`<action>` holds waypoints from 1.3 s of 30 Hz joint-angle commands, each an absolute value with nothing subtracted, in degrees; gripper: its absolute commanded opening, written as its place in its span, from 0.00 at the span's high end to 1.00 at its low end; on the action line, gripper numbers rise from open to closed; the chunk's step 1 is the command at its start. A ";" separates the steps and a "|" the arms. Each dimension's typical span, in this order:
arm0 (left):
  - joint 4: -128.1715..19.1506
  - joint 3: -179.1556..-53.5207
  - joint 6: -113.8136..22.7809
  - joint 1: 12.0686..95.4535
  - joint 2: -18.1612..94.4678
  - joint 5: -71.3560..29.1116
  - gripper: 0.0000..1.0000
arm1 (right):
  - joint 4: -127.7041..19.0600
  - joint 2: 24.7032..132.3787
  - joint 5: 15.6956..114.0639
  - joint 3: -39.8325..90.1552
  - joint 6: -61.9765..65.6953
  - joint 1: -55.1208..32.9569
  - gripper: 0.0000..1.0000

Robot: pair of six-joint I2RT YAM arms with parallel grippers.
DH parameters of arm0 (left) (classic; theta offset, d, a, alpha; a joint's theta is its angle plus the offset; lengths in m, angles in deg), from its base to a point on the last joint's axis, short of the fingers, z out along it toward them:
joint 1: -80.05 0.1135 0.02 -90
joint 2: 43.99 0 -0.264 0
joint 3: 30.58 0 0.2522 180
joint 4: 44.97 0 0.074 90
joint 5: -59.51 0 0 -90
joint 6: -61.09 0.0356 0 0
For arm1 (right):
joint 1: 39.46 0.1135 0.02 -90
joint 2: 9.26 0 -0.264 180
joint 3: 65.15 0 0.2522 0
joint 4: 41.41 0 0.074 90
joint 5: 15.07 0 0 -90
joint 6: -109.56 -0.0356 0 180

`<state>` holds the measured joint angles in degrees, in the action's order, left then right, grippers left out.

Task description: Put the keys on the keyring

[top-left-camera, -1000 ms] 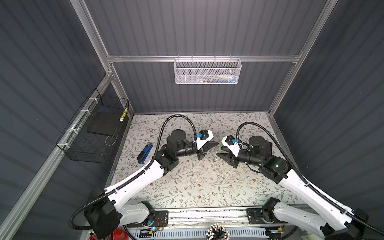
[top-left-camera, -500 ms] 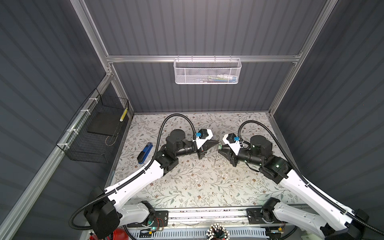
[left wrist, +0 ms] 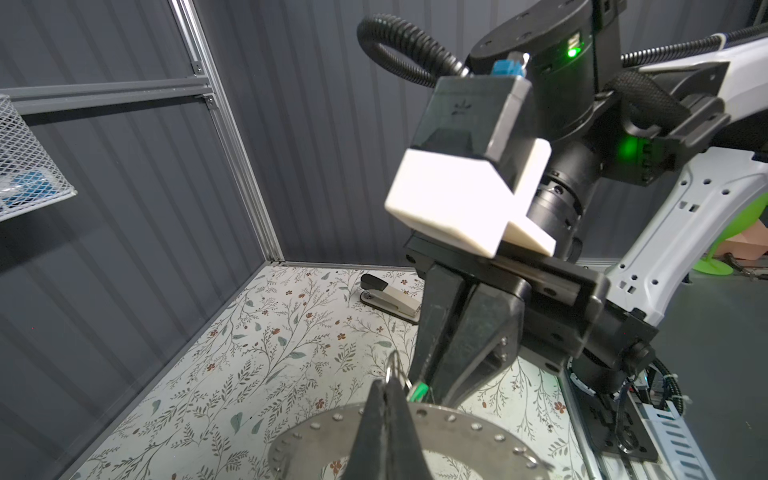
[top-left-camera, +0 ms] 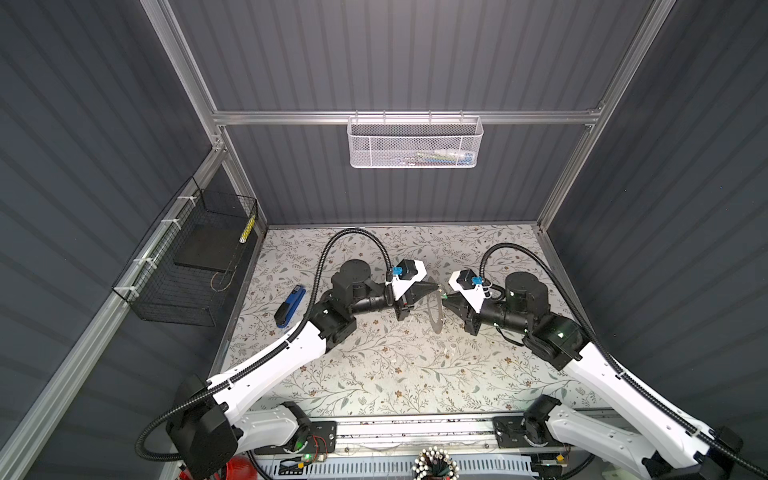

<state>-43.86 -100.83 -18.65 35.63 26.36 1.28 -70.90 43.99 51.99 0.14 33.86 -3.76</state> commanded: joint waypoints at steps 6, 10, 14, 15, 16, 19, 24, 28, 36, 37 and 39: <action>-39.42 -99.54 -20.26 36.02 24.39 2.83 1.00 | -80.31 47.66 45.95 6.06 39.81 -4.28 1.00; -38.40 -99.02 -21.07 36.02 24.59 3.26 1.00 | -78.62 48.69 43.97 6.69 40.08 -4.33 1.00; -37.05 -98.09 -21.91 36.02 24.48 3.10 1.00 | -77.76 48.84 42.69 6.97 40.29 -4.32 1.00; -36.58 -97.79 -22.18 36.02 24.48 2.99 1.00 | -77.76 48.79 42.45 6.97 40.31 -4.34 1.00; -35.92 -97.53 -22.52 36.03 24.62 2.91 1.00 | -76.58 48.84 42.19 6.95 40.30 -4.32 1.00; -33.96 -96.74 -23.81 36.02 24.95 2.82 1.00 | -75.40 49.43 41.09 6.97 39.96 -4.31 1.00; -31.78 -96.18 -25.27 36.02 25.23 2.76 1.00 | -74.95 50.59 40.56 7.14 39.95 -4.36 1.00; -31.32 -95.68 -25.44 36.02 24.67 1.82 1.00 | -76.53 50.84 40.83 7.06 40.13 -4.34 1.00; -31.38 -95.65 -25.33 36.02 24.69 1.78 1.00 | -79.17 46.32 46.02 4.91 39.89 -4.88 0.74; -31.39 -95.66 -25.39 36.06 24.79 2.00 1.00 | -79.09 45.11 46.81 4.62 40.03 -4.97 0.69; -31.33 -95.64 -25.39 36.03 24.83 2.13 1.00 | -78.54 42.60 47.62 3.97 40.93 -4.93 0.64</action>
<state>-34.20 -95.47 -24.68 35.89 25.88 2.11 -77.91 45.57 45.83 4.81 40.09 -4.68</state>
